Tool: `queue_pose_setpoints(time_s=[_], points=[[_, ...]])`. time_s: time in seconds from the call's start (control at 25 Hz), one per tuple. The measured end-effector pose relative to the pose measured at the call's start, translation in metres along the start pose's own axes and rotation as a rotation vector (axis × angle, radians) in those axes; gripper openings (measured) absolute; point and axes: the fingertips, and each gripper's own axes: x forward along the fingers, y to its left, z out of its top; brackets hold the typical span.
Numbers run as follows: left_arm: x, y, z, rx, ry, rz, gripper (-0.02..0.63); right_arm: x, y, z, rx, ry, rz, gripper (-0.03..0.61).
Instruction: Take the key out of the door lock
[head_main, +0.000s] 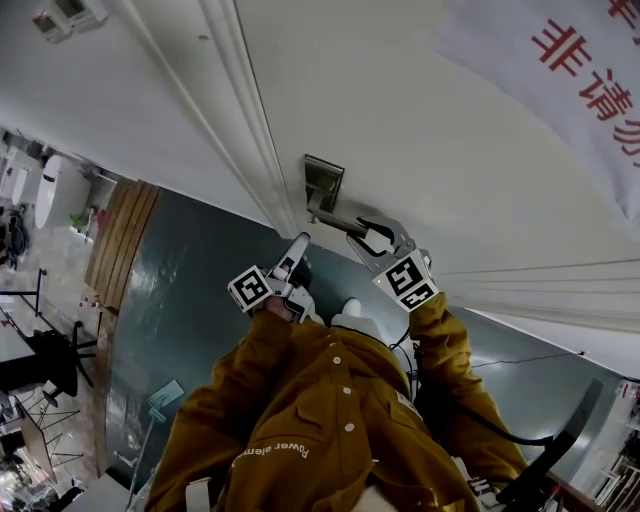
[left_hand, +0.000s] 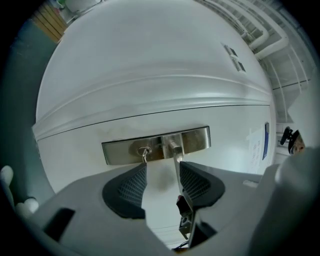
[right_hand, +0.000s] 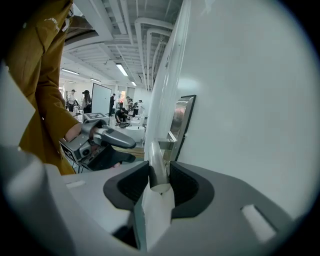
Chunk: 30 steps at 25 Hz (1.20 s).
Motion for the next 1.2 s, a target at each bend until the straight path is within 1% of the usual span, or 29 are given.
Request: queue_pose_setpoints(time_s=[0.08,0.2,0.36,0.44,0.52,0.56,0.6,0.76,0.92,1.0,1.04,1.08,1.16,1.2], points=[[0.007,0.019,0.002,0.006,0.006,0.020,0.201,0.000,-0.001,0.000,0.002,0.000,-0.006,0.138],[0.022,0.030,0.005,-0.052,-0.014,-0.006,0.199,0.001,-0.001,0.000,0.012,0.003,-0.020,0.141],[0.037,0.040,0.009,-0.069,-0.031,-0.020,0.182,0.001,-0.001,-0.001,0.019,0.018,-0.045,0.144],[0.043,0.045,0.012,-0.057,-0.038,-0.009,0.153,0.001,-0.002,-0.001,0.023,0.016,-0.049,0.146],[0.047,0.045,0.014,-0.025,-0.043,-0.006,0.078,0.002,-0.002,-0.001,0.017,0.017,-0.049,0.146],[0.049,0.041,0.014,-0.025,-0.045,-0.020,0.045,0.002,-0.002,-0.001,0.013,0.018,-0.048,0.146],[0.050,0.039,0.014,-0.031,-0.048,-0.029,0.028,0.001,-0.002,0.000,0.011,0.018,-0.047,0.146],[0.046,0.049,0.015,-0.029,-0.047,0.019,0.023,0.001,-0.002,-0.001,0.024,0.017,-0.043,0.146],[0.044,0.039,0.012,-0.090,-0.038,0.008,0.021,0.001,-0.003,-0.006,0.021,0.035,-0.038,0.147],[0.029,0.046,0.008,-0.095,-0.034,0.048,0.021,0.001,-0.002,-0.007,0.023,0.034,-0.034,0.147],[0.022,0.044,0.004,-0.098,-0.033,0.050,0.021,0.001,-0.002,-0.006,0.024,0.032,-0.034,0.147],[0.018,0.036,0.001,-0.103,-0.032,0.032,0.021,0.000,-0.003,-0.005,0.025,0.027,-0.036,0.147],[0.008,0.019,-0.006,-0.090,-0.018,0.007,0.021,0.001,-0.003,-0.001,0.032,0.017,-0.036,0.147],[0.001,0.016,-0.009,-0.054,-0.003,0.023,0.021,0.001,-0.003,-0.001,0.034,0.014,-0.036,0.147]])
